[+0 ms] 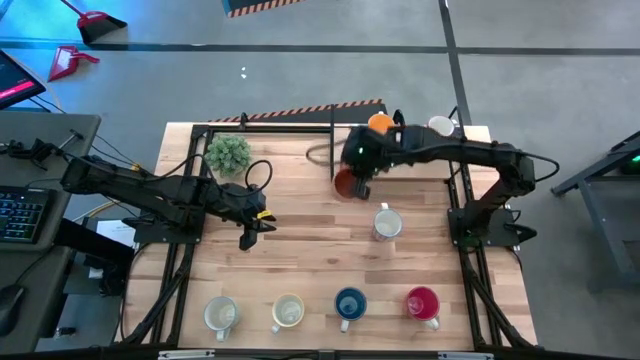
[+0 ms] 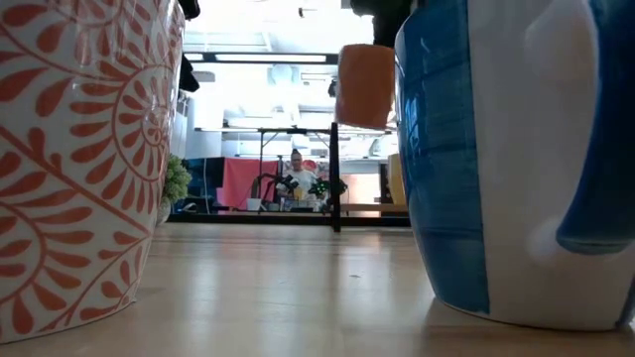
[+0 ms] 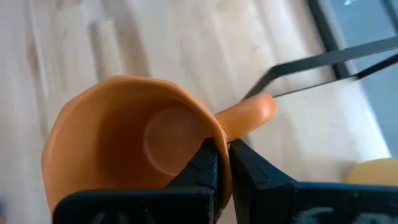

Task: Place coffee mugs
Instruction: Put the orange mug on the shelf

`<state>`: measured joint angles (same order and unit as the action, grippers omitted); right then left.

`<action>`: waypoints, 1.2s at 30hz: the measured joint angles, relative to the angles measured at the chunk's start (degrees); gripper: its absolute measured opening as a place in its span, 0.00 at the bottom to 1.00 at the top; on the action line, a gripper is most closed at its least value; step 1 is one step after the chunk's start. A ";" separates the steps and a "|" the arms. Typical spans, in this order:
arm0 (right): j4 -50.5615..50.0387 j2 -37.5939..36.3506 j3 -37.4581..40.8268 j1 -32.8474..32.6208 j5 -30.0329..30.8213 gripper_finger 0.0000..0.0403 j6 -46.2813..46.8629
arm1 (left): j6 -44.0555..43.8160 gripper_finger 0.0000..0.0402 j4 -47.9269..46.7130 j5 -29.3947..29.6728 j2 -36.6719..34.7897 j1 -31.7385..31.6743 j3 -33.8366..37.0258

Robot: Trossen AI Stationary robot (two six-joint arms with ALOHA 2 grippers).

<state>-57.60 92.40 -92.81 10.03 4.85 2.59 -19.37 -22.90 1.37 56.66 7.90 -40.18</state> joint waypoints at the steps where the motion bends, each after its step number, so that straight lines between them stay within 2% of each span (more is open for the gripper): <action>1: 0.08 0.00 -0.52 1.14 0.02 0.00 -0.02 | -0.01 0.30 0.06 0.00 0.00 0.00 0.00; 12: 0.07 1.16 -0.90 11.99 -0.20 0.00 -4.95 | 0.03 0.30 0.04 -0.02 0.00 0.00 0.00; 25: 4.43 10.24 -0.88 20.93 -7.89 0.00 -11.72 | -0.05 0.30 0.08 -0.04 0.01 0.00 0.02; 32: 8.40 12.07 -0.90 26.53 -11.95 0.00 -11.90 | -0.98 0.30 0.07 -0.07 0.00 0.00 0.02; 36: 10.23 12.31 -0.88 28.67 -12.29 0.00 -11.89 | -1.20 0.30 0.07 -0.07 0.00 0.00 0.02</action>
<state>-47.36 104.71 -93.69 38.70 -7.44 -9.30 -20.56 -22.83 1.30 56.66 7.90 -40.16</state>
